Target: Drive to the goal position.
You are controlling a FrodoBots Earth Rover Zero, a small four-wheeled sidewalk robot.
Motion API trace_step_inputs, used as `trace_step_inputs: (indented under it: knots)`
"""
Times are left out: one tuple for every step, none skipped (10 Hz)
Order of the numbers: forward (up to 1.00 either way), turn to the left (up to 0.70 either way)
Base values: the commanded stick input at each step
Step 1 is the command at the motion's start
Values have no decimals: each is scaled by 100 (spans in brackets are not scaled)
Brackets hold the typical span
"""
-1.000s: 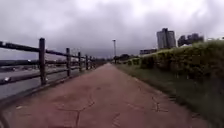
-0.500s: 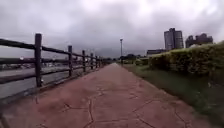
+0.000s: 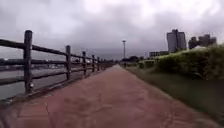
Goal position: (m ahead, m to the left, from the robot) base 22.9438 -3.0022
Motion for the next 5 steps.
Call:
trace_step_inputs:
  knots:
    - [100, -17]
    - [100, 0]
    - [100, 0]
    - [100, 0]
    - [100, 0]
